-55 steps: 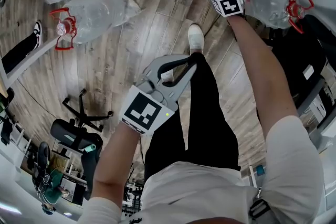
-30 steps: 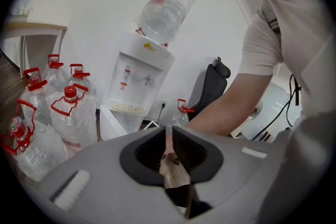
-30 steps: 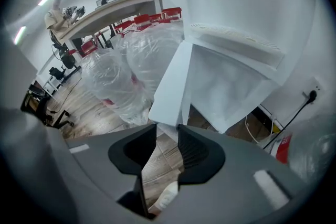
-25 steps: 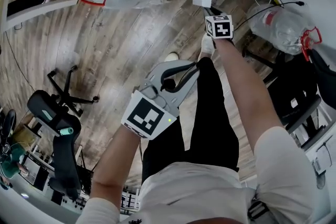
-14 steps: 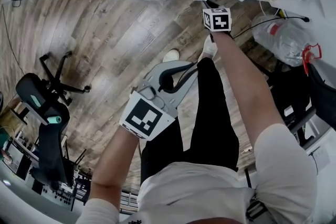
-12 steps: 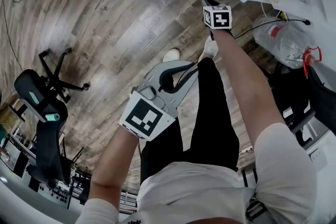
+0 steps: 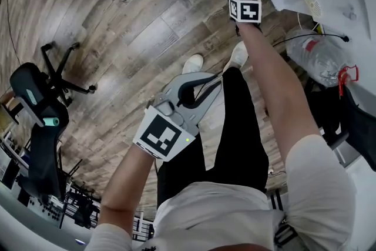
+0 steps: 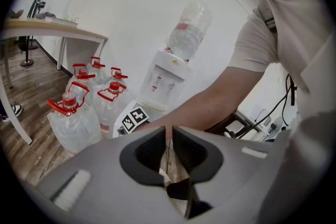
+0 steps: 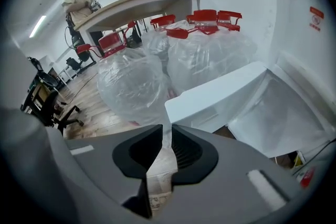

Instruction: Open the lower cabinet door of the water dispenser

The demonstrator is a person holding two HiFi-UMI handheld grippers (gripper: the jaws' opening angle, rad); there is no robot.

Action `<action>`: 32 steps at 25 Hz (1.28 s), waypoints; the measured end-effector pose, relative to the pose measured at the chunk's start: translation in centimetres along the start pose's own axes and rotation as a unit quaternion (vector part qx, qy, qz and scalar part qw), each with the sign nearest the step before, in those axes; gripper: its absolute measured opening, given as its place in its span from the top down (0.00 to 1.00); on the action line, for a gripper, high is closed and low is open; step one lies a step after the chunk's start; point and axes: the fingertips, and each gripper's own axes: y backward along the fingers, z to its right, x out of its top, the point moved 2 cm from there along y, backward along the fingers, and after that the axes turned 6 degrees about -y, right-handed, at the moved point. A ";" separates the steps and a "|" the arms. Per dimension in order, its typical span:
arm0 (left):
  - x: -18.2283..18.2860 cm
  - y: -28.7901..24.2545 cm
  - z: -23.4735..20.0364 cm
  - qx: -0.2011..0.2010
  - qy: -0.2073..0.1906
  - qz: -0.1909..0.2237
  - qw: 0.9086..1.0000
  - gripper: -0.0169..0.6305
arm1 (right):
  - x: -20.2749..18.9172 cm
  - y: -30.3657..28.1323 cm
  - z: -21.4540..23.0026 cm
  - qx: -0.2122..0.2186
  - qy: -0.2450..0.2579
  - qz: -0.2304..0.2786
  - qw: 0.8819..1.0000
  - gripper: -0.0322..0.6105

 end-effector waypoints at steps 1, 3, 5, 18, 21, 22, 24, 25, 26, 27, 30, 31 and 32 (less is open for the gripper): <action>-0.1 0.2 0.0 0.002 0.001 0.002 1.000 0.89 | 0.0 -0.1 0.0 -0.002 -0.003 -0.001 1.000 0.86; -0.2 0.6 -0.1 0.003 0.001 0.005 1.000 0.89 | -0.1 0.0 0.1 -0.005 -0.006 -0.001 1.000 0.86; -0.2 0.9 -0.2 0.004 -0.001 0.007 1.000 0.89 | -0.1 0.3 0.0 -0.005 -0.012 0.001 1.000 0.86; 4.2 2.6 2.2 -0.026 -0.085 0.003 0.996 0.89 | -1.2 14.5 -2.7 0.045 -0.001 0.029 0.999 0.89; 5.8 3.4 3.6 -0.031 -0.109 -0.016 0.993 0.89 | -2.1 20.9 -3.6 0.059 0.008 0.031 0.998 0.93; 6.3 3.5 4.1 -0.034 -0.117 -0.022 0.992 0.89 | -2.3 23.1 -3.8 0.059 0.012 0.035 0.998 0.94; 7.5 3.9 5.0 -0.042 -0.134 -0.031 0.990 0.89 | -2.2 27.5 -4.4 0.061 0.017 0.047 0.997 0.94; 8.2 4.1 5.5 -0.046 -0.142 -0.035 0.988 0.89 | -2.2 29.7 -4.8 0.065 0.018 0.053 0.996 0.94; 8.9 4.2 6.0 -0.050 -0.150 -0.039 0.987 0.89 | -2.2 32.0 -5.4 0.070 0.018 0.059 0.996 0.94; 9.6 4.3 6.5 -0.053 -0.158 -0.043 0.985 0.89 | -2.2 34.2 -6.0 0.075 0.019 0.066 0.995 0.94; 11.7 4.7 8.2 -0.056 -0.170 -0.053 0.982 0.89 | -2.4 40.7 -7.9 0.090 0.017 0.088 0.992 0.95; 12.3 4.8 8.9 -0.057 -0.174 -0.056 0.981 0.89 | -2.5 42.8 -8.4 0.092 0.017 0.097 0.991 0.95; 12.9 5.0 9.7 -0.060 -0.179 -0.059 0.980 0.89 | -2.5 44.9 -8.8 0.093 0.017 0.107 0.990 0.95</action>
